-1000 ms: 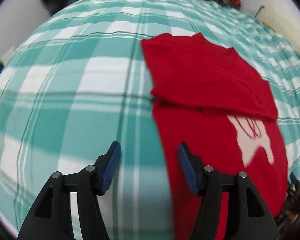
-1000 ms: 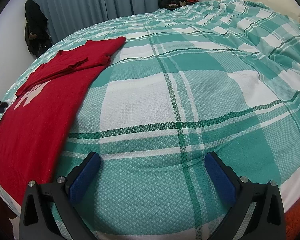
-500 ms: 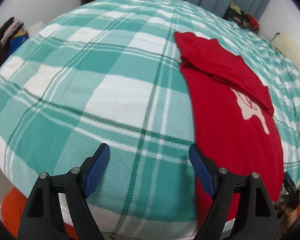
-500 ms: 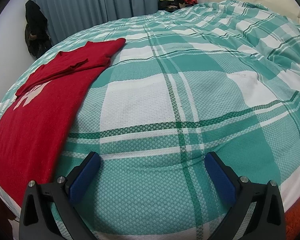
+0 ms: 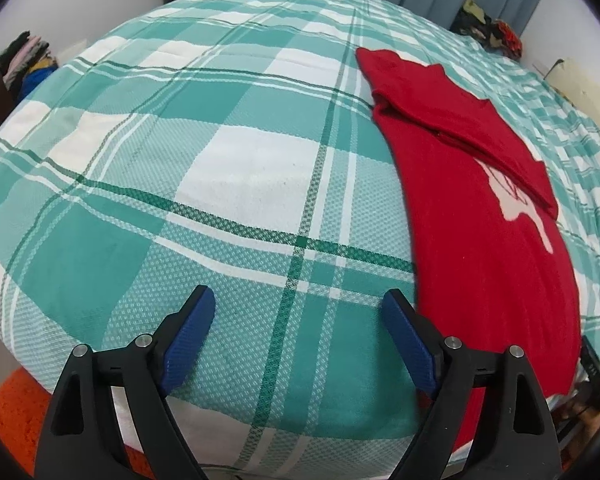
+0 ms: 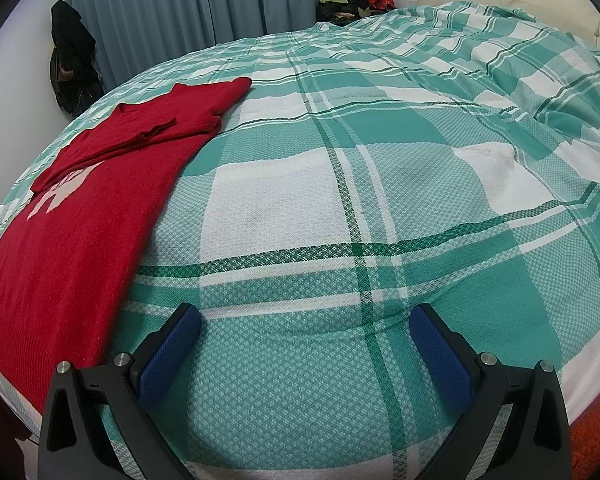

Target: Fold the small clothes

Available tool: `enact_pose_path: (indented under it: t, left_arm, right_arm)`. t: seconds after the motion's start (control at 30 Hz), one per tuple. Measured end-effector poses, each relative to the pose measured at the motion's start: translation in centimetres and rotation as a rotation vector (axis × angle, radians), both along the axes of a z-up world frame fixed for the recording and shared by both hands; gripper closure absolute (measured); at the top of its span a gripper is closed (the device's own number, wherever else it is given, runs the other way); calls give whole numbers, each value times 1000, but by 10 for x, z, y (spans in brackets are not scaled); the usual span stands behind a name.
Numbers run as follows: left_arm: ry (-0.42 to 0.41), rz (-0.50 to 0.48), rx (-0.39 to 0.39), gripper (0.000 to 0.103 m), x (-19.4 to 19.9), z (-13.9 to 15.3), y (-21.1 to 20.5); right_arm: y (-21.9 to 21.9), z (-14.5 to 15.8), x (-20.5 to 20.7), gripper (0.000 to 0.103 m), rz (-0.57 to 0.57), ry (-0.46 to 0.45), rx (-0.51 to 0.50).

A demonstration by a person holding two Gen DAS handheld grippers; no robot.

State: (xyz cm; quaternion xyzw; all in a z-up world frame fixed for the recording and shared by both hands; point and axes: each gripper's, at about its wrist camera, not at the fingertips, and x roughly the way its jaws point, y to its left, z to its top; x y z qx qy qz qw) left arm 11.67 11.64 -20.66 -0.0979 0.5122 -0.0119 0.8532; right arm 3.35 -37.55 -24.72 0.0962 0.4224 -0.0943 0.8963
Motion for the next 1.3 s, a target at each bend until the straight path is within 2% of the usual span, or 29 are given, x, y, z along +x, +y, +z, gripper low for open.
enact_pose_path:
  t: [0.43, 0.5, 0.57, 0.63, 0.77, 0.83, 0.87, 0.93, 0.97, 1.07, 1.1, 1.2, 1.3]
  left_arm:
    - [24, -14, 14, 8, 3, -1, -5]
    - [24, 16, -11, 8, 2, 7, -1]
    - [11, 44, -74, 8, -4, 18, 6]
    - [6, 55, -135, 8, -12, 26, 12]
    - [9, -6, -219, 9, -37, 34, 7]
    - [26, -67, -260, 12, -48, 32, -5]
    - [42, -112, -283, 16, -53, 28, -16]
    - [69, -173, -294, 24, -58, 19, -34]
    - [77, -194, -287, 28, -59, 16, -41]
    - [75, -240, -249, 29, -62, 10, -60]
    - [73, -250, -253, 29, -62, 10, -62]
    - [86, -278, -284, 29, -61, 9, -65]
    - [106, -300, -273, 29, -58, 2, -70]
  right_arm:
    - [0, 0, 0, 0, 1, 0, 1]
    - [-1, 1, 0, 0, 8, 4, 5]
    - [-4, 4, 2, 0, 34, 27, 20]
    - [-11, 13, 3, 1, 55, 47, 67]
    - [-28, 42, -16, 1, 37, -16, 272]
    - [-25, 52, -22, 2, 103, -32, 433]
    - [-20, 54, -24, 2, 155, -27, 528]
    - [-4, 50, -24, 4, 246, 28, 637]
    - [8, 44, -24, 5, 293, 74, 655]
    - [26, 30, -22, 10, 329, 136, 602]
    - [29, 27, -22, 10, 327, 141, 598]
    - [32, 21, -19, 14, 338, 130, 677]
    - [37, 15, -17, 15, 364, 143, 682]
